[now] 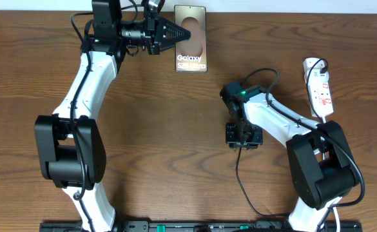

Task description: Plug charger to phone and switch on socket

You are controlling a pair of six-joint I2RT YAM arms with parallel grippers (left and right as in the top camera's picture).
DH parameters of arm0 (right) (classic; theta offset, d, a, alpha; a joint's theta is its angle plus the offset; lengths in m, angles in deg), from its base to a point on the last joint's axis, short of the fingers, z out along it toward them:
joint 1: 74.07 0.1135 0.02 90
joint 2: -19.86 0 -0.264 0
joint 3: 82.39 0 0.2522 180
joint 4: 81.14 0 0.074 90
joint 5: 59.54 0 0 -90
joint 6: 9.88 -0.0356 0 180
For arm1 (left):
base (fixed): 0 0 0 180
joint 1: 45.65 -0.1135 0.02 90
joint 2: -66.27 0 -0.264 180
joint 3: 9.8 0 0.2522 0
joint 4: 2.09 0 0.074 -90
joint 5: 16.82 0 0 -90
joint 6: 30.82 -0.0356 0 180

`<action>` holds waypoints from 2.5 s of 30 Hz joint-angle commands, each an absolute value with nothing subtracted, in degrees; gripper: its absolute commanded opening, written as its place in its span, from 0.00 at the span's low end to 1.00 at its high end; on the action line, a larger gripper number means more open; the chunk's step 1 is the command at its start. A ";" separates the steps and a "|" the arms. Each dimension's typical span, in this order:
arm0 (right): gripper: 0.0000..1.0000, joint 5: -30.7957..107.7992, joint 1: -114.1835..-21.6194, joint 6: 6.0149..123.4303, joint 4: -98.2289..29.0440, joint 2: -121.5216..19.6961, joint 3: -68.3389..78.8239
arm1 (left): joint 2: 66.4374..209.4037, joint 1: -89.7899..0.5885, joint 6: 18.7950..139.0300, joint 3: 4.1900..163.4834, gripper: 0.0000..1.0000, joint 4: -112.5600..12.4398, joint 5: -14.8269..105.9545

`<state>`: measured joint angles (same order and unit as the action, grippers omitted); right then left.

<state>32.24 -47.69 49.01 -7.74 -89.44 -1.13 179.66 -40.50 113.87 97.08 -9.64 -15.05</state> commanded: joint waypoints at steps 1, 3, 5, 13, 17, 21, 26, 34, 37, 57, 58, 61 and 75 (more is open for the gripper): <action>0.33 32.57 -47.78 49.03 -9.10 -89.46 -3.36 | 179.31 -40.44 114.16 97.56 0.07 -9.33 -16.86; 0.29 32.59 -47.78 48.90 -10.50 -89.46 -4.28 | 179.31 -40.44 114.16 97.56 0.07 -9.33 -16.86; 0.27 32.61 -47.78 48.88 -11.33 -89.46 -4.67 | 179.31 -40.44 114.18 97.56 0.07 -9.33 -16.86; 0.21 32.59 -47.78 48.92 -12.57 -89.46 -4.67 | 179.31 -40.44 114.16 97.56 0.08 -9.33 -16.86; 0.19 32.59 -47.78 48.90 -12.83 -89.46 -4.67 | 179.31 -40.44 114.18 97.56 0.07 -9.33 -16.86; 0.17 32.33 -47.80 48.94 -13.93 -89.46 -4.67 | 179.31 -40.44 114.18 97.56 0.07 -9.33 -16.88; 0.16 30.82 -47.87 48.96 -15.22 -89.46 -4.67 | 179.31 -40.44 114.18 97.56 0.07 -9.33 -16.86; 0.07 30.25 -47.83 49.12 -15.43 -89.46 -4.69 | 179.31 -40.44 114.18 97.56 0.07 -9.33 -16.86; 0.04 30.58 -47.83 49.12 -15.54 -89.46 -4.69 | 179.31 -40.44 114.18 97.56 0.07 -9.33 -16.86; 0.01 53.38 -49.44 56.02 -18.12 -76.74 -1.98 | 179.31 -40.44 114.18 97.56 0.07 -9.31 -16.86; 0.01 54.97 -49.66 56.02 -18.67 -74.38 -1.98 | 179.31 -40.44 114.18 97.56 0.07 -9.31 -16.86; 0.01 58.93 -49.71 55.98 -21.18 -69.37 -1.98 | 179.31 -40.44 114.40 97.56 0.07 -9.31 -16.86; 0.01 75.87 -49.66 49.77 -40.81 -66.75 -2.00 | 179.31 -40.44 116.56 97.56 0.07 -9.29 -16.84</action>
